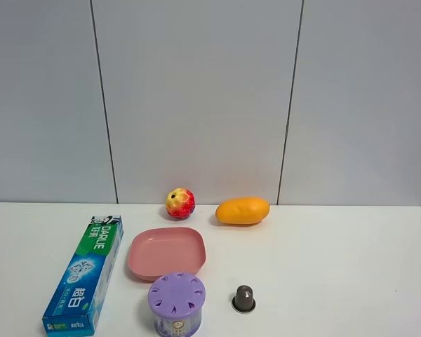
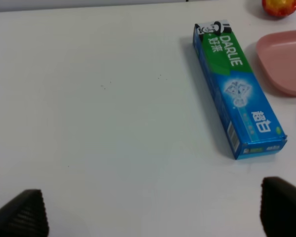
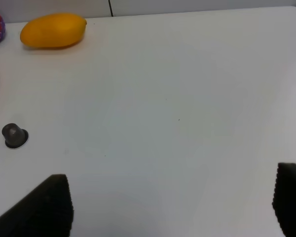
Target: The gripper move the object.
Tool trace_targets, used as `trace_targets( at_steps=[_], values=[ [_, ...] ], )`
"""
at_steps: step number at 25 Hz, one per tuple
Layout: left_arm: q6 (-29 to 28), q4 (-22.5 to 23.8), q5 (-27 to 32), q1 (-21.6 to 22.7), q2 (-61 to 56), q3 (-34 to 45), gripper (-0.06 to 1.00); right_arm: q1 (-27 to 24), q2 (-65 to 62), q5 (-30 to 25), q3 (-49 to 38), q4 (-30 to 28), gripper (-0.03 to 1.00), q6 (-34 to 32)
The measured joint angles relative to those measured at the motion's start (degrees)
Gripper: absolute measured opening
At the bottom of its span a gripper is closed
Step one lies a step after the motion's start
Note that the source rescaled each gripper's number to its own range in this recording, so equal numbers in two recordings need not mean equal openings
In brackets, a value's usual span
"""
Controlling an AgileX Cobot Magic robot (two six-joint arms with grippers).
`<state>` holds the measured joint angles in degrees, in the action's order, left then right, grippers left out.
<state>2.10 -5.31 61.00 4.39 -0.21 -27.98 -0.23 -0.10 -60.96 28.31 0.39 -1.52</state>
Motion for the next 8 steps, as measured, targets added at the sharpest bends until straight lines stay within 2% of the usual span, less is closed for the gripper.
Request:
trace_targets(
  at_steps=[8],
  values=[
    [0.0, 0.0, 0.0, 0.0, 0.0, 0.0, 1.0, 0.0, 0.0, 0.0, 0.0, 0.0, 0.97, 0.0]
  ],
)
